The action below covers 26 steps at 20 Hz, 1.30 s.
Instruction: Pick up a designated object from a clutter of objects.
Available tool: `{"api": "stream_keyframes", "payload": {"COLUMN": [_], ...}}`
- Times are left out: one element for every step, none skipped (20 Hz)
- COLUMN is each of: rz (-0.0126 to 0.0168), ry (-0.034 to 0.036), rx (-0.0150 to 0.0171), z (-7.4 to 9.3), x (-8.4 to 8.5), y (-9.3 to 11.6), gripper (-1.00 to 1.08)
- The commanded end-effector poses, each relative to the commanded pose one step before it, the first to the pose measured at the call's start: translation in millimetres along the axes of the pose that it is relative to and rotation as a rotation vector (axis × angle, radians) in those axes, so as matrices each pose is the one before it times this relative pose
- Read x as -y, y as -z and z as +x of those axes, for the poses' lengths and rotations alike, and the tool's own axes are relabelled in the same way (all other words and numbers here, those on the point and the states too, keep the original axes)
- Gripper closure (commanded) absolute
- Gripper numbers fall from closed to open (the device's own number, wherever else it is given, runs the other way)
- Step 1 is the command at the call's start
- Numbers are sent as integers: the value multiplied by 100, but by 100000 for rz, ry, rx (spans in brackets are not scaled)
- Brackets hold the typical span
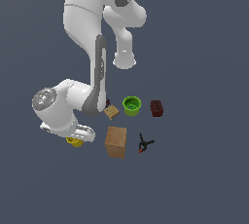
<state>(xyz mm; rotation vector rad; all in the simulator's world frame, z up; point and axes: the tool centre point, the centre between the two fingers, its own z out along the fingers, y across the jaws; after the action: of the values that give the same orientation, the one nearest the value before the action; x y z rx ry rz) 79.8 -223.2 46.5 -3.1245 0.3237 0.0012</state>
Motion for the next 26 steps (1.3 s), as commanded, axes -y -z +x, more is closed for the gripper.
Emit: {"api": "stream_keyframes", "payload": {"rz": [-16,0,0,0,0,0,0,0,0,0,0,0,0,0,0,0,37,0,0,0,0,0,0,0,0,0], "ry": [26,0,0,0,0,0,0,0,0,0,0,0,0,0,0,0,-17,0,0,0,0,0,0,0,0,0], "rx": [-59,0,0,0,0,0,0,0,0,0,0,0,0,0,0,0,28,0,0,0,0,0,0,0,0,0], "z": [28,-29,-7,-22,-36,-51,-66,-81,-95,-110,-126,-141,-156,-172,-188,-204,-219,-237,-254,-272,-290,-306,-311,-314,-318,-321], "x": [7,2,10,31,52,73,94,115,136,158,180,202,224,247,270,293,304,342,367,393,419,443,452,457,463,469], "y": [-23,57,22,65,108,152,195,240,284,329,375,421,468,516,565,615,646,719,773,828,886,939,960,974,990,1007], "gripper": [108,108,108,108,108,108,108,108,108,108,108,108,108,108,108,108,108,108,108,108,108,108,108,108,108,108]}}
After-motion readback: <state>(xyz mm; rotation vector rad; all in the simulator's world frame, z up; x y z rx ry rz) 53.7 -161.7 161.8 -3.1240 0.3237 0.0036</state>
